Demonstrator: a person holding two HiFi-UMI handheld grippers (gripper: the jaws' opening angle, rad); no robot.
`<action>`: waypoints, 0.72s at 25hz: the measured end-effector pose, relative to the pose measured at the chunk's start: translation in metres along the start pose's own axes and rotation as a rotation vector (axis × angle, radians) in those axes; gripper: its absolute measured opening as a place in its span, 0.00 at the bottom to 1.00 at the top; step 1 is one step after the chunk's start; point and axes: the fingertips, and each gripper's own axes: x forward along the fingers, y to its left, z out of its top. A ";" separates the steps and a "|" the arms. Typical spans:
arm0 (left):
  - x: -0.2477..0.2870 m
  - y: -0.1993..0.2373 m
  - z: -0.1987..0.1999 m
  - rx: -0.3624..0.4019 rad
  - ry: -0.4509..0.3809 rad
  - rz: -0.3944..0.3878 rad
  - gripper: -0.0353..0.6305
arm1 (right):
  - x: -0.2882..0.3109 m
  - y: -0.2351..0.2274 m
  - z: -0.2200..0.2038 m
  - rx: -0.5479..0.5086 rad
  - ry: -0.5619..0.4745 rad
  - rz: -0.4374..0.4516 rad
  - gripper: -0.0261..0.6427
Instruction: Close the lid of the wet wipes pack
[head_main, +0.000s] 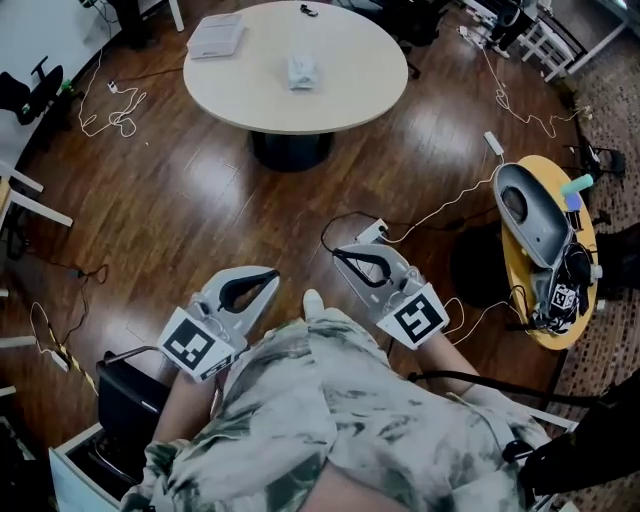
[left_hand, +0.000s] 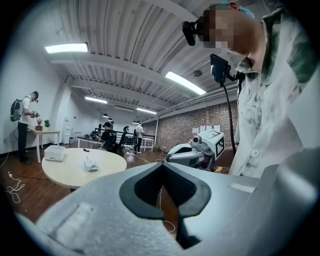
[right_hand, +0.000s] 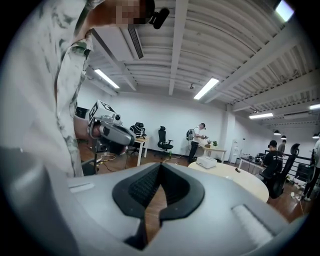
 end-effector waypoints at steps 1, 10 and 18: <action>0.010 0.005 0.004 -0.002 0.000 0.006 0.05 | 0.002 -0.012 -0.002 -0.002 0.001 0.009 0.05; 0.082 0.034 0.018 -0.001 0.010 0.044 0.05 | 0.008 -0.078 -0.025 0.006 -0.041 0.071 0.05; 0.101 0.071 0.023 -0.013 0.022 0.061 0.05 | 0.036 -0.105 -0.038 0.042 -0.035 0.096 0.05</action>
